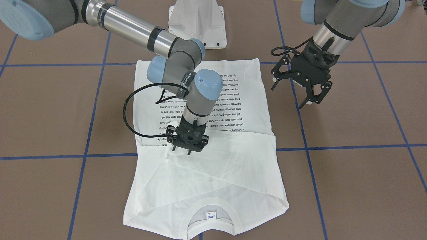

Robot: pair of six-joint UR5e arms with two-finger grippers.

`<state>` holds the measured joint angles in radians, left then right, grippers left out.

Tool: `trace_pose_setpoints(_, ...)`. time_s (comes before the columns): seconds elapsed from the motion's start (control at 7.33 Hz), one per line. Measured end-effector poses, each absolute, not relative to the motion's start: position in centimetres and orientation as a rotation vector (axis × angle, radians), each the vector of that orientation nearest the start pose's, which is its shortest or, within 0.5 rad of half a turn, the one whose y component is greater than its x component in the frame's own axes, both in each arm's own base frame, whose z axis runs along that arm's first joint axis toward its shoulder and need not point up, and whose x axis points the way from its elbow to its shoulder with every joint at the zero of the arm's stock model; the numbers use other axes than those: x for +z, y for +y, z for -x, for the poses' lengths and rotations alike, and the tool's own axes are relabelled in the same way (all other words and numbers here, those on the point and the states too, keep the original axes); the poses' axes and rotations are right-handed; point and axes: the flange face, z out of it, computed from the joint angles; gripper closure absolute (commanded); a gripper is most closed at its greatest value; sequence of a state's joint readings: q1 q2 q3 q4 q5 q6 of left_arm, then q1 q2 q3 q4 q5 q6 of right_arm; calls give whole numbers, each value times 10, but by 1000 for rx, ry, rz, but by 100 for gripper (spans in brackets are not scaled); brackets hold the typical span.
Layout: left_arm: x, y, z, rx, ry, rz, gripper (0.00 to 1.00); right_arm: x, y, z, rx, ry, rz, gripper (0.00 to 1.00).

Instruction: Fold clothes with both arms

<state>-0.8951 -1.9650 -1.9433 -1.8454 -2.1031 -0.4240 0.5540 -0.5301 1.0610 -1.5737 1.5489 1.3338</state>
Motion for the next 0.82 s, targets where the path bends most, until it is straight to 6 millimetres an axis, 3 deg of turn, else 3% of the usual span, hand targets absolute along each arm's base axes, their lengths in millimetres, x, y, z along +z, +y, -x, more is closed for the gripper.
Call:
trace_pose_setpoints(0.14,240,-497,-292,501,950,-619,0,216,-555,647,313,-479,-223,56)
trace_pose_setpoints(0.27,241,-497,-292,500,950,-618,0,218,-554,649,313,-478,-222,94)
trace_pose_setpoints(0.41,241,-496,-292,500,950,-618,0,217,-553,650,316,-478,-221,100)
trace_pose_setpoints(0.82,241,-496,-292,501,950,-617,0,211,-553,649,313,-484,-222,100)
